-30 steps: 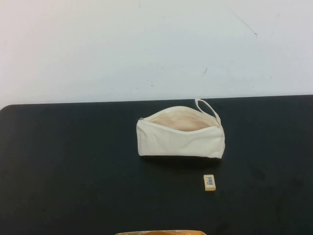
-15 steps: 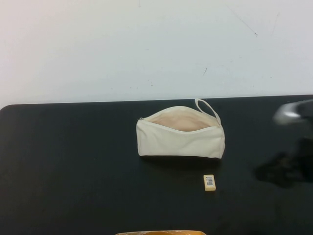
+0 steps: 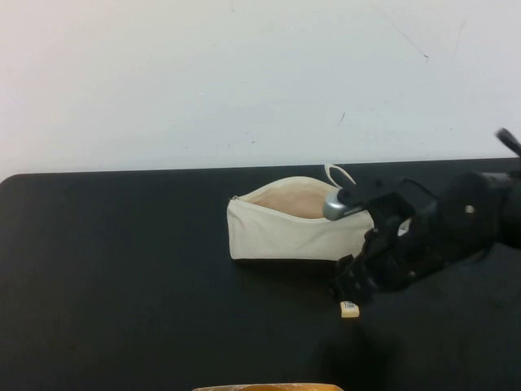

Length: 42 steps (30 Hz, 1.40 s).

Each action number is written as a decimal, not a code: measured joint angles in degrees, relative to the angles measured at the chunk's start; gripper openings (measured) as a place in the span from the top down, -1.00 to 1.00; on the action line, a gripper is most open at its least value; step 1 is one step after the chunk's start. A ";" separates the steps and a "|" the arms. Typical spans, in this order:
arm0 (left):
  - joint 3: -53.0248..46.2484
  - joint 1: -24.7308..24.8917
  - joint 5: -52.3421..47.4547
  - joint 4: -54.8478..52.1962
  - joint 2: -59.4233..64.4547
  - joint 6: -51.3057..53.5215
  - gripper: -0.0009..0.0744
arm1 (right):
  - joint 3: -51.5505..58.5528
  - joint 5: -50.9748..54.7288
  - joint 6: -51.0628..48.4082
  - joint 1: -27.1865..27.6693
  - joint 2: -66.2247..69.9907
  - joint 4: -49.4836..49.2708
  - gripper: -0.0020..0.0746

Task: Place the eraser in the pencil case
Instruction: Pick up the eraser from the table

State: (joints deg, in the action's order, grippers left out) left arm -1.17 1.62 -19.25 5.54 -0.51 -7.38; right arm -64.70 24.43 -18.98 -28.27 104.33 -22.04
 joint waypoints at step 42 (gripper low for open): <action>0.00 0.00 0.00 0.00 0.00 -0.08 0.98 | -22.75 23.95 -1.25 -5.78 6.54 8.95 0.41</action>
State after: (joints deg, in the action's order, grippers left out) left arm -1.17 1.62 -19.25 5.54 -0.51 -7.46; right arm -87.45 48.38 -20.23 -34.04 110.87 -13.09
